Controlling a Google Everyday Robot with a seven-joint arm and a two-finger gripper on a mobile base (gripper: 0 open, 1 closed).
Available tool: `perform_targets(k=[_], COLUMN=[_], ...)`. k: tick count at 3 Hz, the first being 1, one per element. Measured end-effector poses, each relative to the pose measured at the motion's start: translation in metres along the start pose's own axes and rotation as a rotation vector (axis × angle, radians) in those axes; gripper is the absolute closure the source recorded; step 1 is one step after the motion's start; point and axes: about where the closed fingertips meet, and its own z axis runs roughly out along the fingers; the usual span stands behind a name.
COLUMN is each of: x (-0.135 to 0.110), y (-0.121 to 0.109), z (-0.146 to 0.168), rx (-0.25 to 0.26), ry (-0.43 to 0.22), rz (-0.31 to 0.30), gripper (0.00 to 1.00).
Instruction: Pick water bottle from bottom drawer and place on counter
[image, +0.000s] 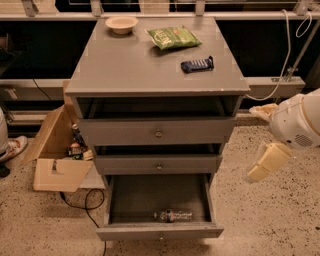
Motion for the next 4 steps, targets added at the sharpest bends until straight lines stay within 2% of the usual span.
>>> perform_targets(k=[1, 2, 3, 4], x=[0.017, 0.043, 0.063, 0.074], y=[0.006, 0.021, 0.033, 0.043], z=[0.041, 0.103, 0.168, 0.230], rx=[-0.048, -0.106, -0.141, -0.172], ry=[-0.027, -0.093, -0.174, -0.263], rz=[-0.004, -0.007, 0.004, 0.045], gripper=[0.00, 0.00, 0.00, 0.00])
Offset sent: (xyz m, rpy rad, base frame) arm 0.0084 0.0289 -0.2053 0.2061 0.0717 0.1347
